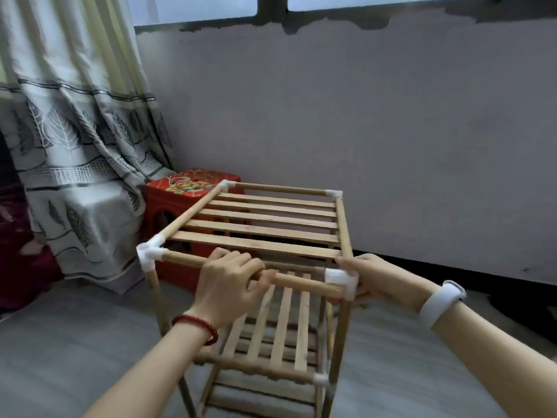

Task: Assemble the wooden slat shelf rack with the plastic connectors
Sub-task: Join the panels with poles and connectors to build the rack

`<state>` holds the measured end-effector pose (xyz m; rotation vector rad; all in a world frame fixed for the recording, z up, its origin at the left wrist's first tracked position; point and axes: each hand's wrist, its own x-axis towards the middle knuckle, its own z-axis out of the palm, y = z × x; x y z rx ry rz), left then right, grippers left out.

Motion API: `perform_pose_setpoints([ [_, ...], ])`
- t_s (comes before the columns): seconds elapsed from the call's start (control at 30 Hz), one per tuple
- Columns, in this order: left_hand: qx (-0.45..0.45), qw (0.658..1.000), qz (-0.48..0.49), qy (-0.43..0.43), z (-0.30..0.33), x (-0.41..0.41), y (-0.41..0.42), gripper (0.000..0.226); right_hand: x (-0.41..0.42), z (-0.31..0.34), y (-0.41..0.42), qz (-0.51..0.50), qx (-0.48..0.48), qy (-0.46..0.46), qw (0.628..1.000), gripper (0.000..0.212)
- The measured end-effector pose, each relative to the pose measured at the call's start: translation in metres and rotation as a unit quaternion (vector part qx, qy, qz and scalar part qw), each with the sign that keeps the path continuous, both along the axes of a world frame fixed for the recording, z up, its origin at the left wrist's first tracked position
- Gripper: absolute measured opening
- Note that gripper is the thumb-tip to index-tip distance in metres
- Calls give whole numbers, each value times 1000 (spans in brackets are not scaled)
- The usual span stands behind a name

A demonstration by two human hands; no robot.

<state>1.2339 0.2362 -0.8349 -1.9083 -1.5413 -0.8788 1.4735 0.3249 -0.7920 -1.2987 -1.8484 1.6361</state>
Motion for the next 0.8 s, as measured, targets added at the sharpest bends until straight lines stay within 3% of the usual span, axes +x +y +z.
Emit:
perform_pose_setpoints([
  [0.17,-27,998,25,-55,7,-8,-6,39,7,-6,-4,24,-21,17,999,55],
  [0.37,-101,993,-51,-24,11,61,-13,48,-11,2,1,-72,29,-17,997,47],
  [0.43,-129,991,-23,-5,20,92,-11,59,-20,2,8,-95,18,-6,995,42],
  [0.53,-149,988,46,-16,23,117,2,50,-26,4,20,-127,-49,44,990,34],
  [0.67,-103,992,60,-46,19,119,12,43,-40,7,31,-165,-75,10,983,32],
  [0.8,-61,997,23,-32,9,122,6,38,-47,10,36,-177,-11,-58,982,22],
])
